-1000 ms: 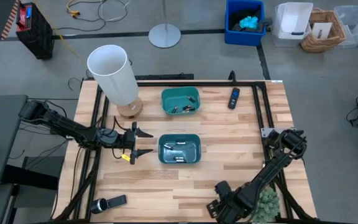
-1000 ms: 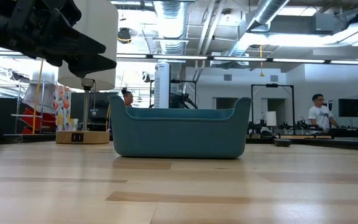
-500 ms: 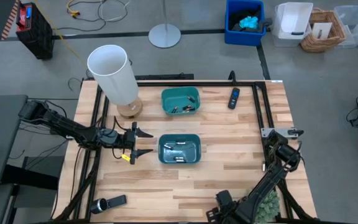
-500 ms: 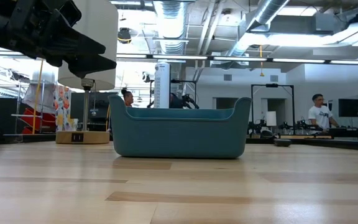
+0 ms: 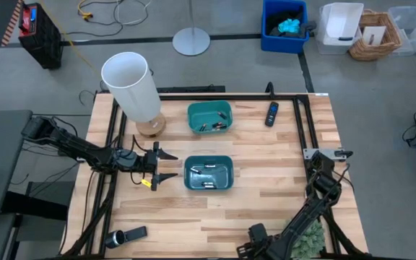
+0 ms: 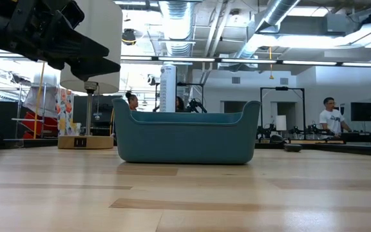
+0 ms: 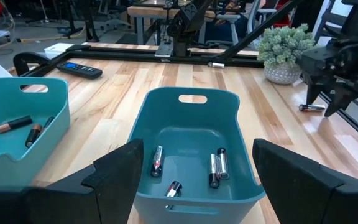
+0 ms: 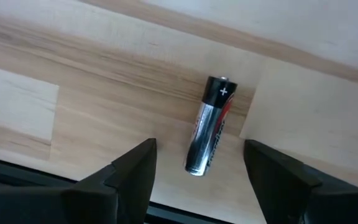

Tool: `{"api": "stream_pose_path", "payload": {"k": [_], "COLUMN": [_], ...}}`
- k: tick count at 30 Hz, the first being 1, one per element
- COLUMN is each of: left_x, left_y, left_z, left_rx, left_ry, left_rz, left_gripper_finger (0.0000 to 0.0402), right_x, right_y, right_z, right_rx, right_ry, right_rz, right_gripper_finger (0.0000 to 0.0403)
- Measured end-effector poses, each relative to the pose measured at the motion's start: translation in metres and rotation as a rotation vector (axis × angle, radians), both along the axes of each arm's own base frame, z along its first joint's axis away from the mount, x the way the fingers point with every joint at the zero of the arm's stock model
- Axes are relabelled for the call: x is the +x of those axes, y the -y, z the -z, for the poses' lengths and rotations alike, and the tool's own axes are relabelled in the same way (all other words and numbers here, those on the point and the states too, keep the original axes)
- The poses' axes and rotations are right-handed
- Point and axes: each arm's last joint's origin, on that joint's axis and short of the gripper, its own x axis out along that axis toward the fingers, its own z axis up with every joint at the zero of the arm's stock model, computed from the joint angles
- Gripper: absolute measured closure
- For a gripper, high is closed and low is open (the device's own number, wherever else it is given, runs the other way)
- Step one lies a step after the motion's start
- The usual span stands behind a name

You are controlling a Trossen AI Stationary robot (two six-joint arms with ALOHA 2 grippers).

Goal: Sort batteries
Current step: Put the silver battery into the blue bin

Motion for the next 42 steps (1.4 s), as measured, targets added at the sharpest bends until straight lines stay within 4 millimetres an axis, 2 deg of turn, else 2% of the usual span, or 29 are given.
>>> {"api": "stream_pose_path", "payload": {"k": [5,16,28,42], "left_x": [0.0,0.0,0.0,0.0], "left_y": [0.0,0.0,0.0,0.0], "left_z": [0.0,0.0,0.0,0.0], "left_rx": [0.002,0.002,0.003,0.003], "left_ry": [-0.001,-0.002,-0.003,-0.004], "left_rz": [0.0,0.0,0.0,0.0], "left_gripper_finger": [0.0107,0.0107,0.0107,0.0107], "right_x": [0.002,0.007,0.015,0.017], "right_y": [0.003,0.007,0.015,0.016], "right_z": [0.0,0.001,0.001,0.001], "right_rx": [-0.001,-0.002,-0.009,-0.01], "right_ry": [-0.006,-0.009,-0.011,-0.005], "right_rz": [0.003,0.014,0.037,0.033], "right_gripper_finger": [0.0157,0.0232,0.0263,0.0328]}}
